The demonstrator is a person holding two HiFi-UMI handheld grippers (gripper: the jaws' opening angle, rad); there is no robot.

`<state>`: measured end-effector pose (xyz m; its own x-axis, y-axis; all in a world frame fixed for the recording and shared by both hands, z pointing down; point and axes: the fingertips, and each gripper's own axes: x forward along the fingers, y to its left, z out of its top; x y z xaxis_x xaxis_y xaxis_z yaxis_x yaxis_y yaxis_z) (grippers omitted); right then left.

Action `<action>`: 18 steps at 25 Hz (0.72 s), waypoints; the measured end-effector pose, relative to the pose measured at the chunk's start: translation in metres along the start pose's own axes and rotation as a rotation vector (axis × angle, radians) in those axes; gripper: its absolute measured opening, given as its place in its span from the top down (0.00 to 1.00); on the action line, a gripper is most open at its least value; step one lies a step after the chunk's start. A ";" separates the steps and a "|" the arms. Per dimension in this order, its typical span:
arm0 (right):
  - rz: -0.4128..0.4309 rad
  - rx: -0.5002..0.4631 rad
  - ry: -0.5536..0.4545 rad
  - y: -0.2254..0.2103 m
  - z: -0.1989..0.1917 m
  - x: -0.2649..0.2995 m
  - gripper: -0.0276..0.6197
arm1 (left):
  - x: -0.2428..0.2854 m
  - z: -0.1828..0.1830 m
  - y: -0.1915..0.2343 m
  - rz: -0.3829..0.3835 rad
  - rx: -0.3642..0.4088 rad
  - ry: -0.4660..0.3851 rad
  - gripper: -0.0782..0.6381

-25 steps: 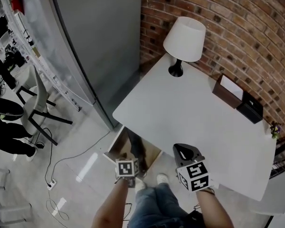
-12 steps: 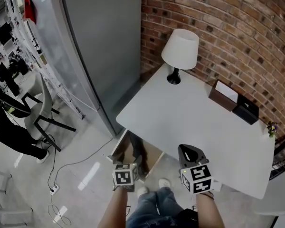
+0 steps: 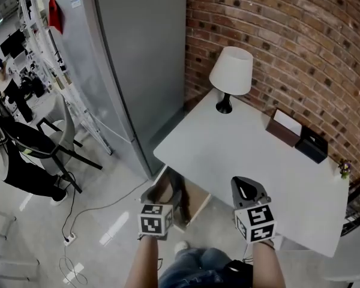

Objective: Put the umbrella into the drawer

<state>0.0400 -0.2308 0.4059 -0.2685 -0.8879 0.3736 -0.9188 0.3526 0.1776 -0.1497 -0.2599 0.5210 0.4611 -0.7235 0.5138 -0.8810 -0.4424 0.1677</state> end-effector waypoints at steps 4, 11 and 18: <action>0.034 -0.041 -0.030 0.000 0.010 -0.006 0.95 | -0.017 0.019 -0.002 0.056 0.011 -0.070 0.46; 0.098 -0.101 -0.087 -0.007 0.028 -0.033 0.95 | -0.058 0.048 -0.026 0.153 0.045 -0.177 0.48; 0.132 -0.118 -0.174 -0.016 0.048 -0.072 0.95 | -0.104 0.086 -0.068 0.187 0.152 -0.286 0.49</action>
<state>0.0600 -0.1864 0.3324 -0.4392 -0.8657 0.2403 -0.8348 0.4920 0.2469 -0.1292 -0.1999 0.3841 0.3240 -0.9083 0.2647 -0.9367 -0.3472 -0.0447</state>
